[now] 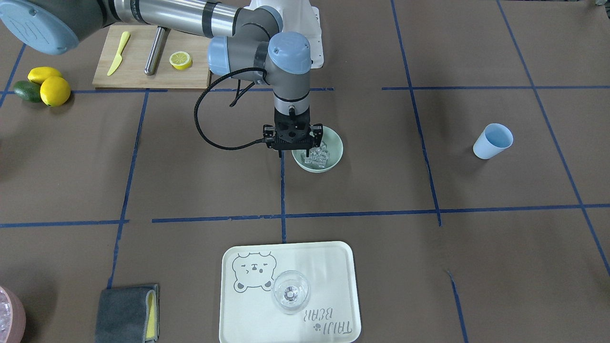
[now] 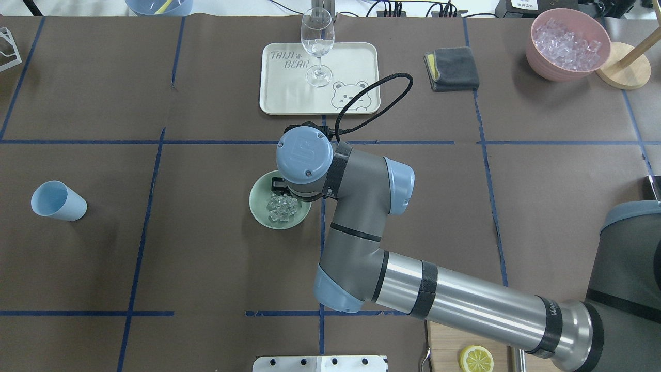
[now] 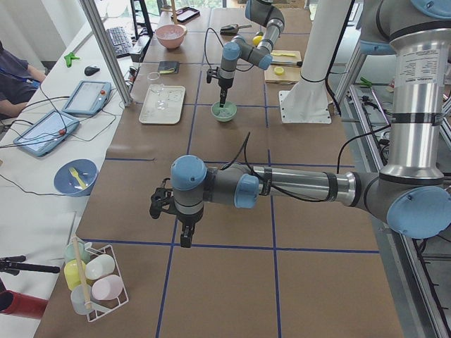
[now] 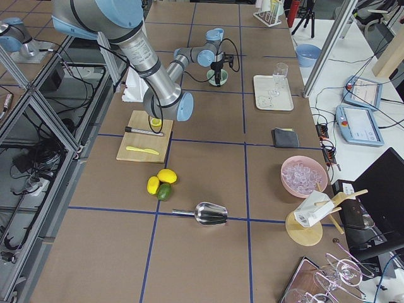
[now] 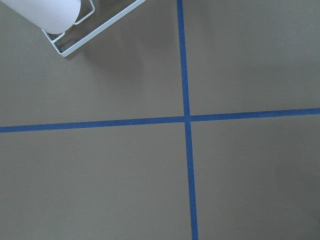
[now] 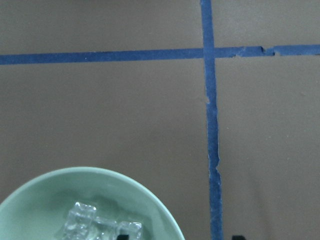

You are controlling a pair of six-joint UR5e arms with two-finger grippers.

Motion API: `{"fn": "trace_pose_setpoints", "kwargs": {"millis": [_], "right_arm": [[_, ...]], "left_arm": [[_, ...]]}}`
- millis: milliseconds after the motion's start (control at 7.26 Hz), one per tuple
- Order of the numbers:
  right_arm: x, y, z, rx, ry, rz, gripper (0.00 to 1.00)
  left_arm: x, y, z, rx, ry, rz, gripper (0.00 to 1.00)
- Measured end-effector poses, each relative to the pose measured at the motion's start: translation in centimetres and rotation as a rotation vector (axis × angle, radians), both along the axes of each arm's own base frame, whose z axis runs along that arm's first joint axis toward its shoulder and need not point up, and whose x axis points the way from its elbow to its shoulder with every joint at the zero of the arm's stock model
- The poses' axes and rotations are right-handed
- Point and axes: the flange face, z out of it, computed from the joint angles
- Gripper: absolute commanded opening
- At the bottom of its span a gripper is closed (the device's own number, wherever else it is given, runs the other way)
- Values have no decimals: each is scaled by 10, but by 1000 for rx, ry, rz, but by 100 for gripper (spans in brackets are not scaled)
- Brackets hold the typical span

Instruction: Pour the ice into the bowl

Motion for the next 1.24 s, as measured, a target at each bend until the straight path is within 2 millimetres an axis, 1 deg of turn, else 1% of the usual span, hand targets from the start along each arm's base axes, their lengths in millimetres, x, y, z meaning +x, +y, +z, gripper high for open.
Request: {"fn": "trace_pose_setpoints", "kwargs": {"millis": [276, 413, 551, 689, 827, 965, 1102, 1240], "right_arm": [[2, 2, 2, -7, 4, -7, 0], [5, 3, 2, -8, 5, -6, 0], [17, 6, 4, -3, -5, -3, 0], [38, 12, 6, 9, -31, 5, 0], [67, 14, 4, 21, -65, 18, 0], [98, 6, 5, 23, -93, 25, 0], [132, -7, 10, 26, -119, 9, 0], [172, -15, 23, 51, -134, -30, 0]], "left_arm": [[0, 0, -1, 5, 1, 0, 100], [0, 0, -1, 6, 0, 0, 100], [0, 0, -2, 7, 0, -1, 100], [0, 0, -1, 6, 0, -1, 100], [0, 1, 0, 3, 1, 0, 100], [0, 2, 1, 2, 2, 0, 100], [0, 2, 1, 1, 2, 0, 100], [0, 3, 3, -1, 3, 0, 100]]}}
